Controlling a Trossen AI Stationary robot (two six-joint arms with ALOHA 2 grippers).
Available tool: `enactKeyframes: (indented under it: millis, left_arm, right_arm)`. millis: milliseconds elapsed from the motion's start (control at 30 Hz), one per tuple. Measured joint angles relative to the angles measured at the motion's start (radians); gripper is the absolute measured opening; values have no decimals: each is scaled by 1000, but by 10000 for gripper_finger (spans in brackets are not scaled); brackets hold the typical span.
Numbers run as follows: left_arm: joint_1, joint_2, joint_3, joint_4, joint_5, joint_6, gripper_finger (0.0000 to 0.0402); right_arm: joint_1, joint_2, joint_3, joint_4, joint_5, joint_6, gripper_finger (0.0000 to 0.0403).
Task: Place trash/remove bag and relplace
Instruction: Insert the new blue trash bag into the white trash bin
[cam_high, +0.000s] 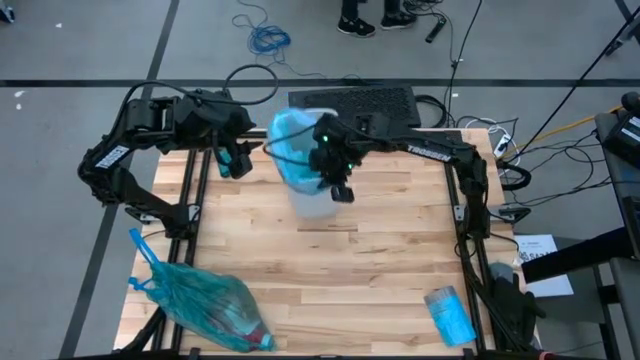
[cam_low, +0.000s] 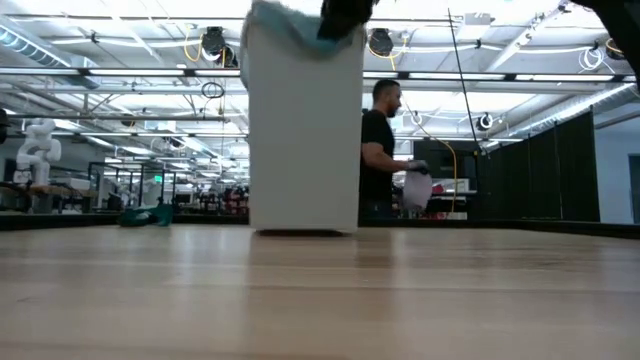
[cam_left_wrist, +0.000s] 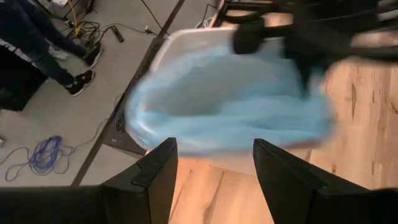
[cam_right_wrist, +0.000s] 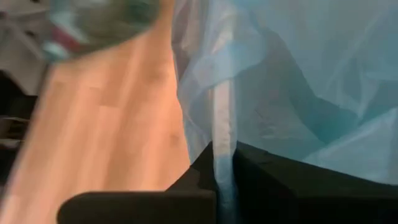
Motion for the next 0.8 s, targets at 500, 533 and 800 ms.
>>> enactKeyframes:
  millis: [500, 533, 800]
  left_arm:
    - [-81, -4, 0, -27, 34, -231, 205]
    - [-100, -4, 0, -39, 34, -247, 205]
    - [-239, -4, 0, -56, -14, -349, 205]
  right_arm:
    - [360, -40, -63, 31, 205, 244, 0]
    - [381, -40, -76, 42, 225, 268, 0]
    - [479, -42, -104, 111, 319, 415, 0]
